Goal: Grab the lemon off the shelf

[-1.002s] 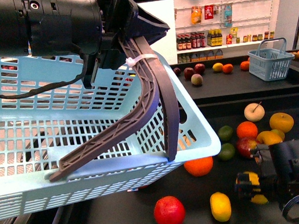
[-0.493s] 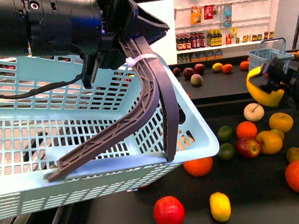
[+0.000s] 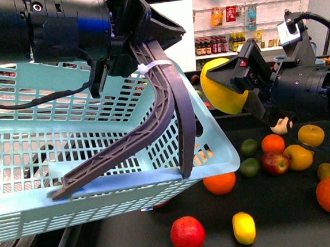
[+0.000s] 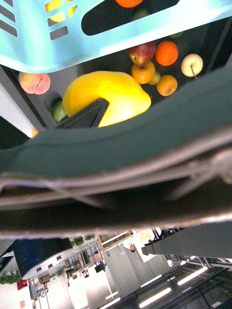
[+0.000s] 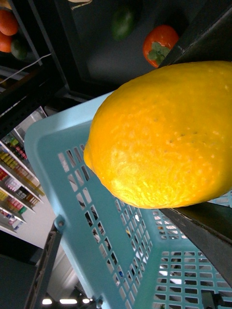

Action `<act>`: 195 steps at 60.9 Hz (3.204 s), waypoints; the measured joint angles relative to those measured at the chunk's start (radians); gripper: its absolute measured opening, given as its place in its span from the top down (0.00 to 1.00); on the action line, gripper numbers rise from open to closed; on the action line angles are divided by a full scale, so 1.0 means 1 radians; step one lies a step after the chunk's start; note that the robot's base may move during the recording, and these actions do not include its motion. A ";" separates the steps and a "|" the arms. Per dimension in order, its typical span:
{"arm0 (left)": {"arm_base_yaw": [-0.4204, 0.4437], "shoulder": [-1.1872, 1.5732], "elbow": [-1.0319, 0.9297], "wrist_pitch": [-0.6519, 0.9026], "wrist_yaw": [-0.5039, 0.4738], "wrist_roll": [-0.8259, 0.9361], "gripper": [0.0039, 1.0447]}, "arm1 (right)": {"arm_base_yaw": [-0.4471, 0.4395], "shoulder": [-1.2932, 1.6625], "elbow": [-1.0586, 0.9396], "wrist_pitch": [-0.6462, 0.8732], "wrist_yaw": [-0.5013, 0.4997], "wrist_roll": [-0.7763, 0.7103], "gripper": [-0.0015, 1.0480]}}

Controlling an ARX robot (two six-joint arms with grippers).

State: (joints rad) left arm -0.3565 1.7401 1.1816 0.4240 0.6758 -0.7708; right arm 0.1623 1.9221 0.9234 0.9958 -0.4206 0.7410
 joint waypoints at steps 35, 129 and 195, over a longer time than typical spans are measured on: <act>0.000 0.000 0.000 0.000 0.001 0.000 0.94 | 0.089 0.035 -0.009 0.002 0.010 -0.088 0.10; 0.000 0.002 0.000 -0.001 0.000 -0.008 0.94 | -0.057 0.775 0.440 -0.348 0.342 -0.661 0.07; 0.000 0.002 0.000 -0.001 0.002 -0.008 0.94 | -0.040 0.930 0.661 -0.438 0.365 -0.701 0.47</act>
State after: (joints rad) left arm -0.3565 1.7416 1.1816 0.4229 0.6777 -0.7792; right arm 0.1223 2.8521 1.5845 0.5579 -0.0551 0.0399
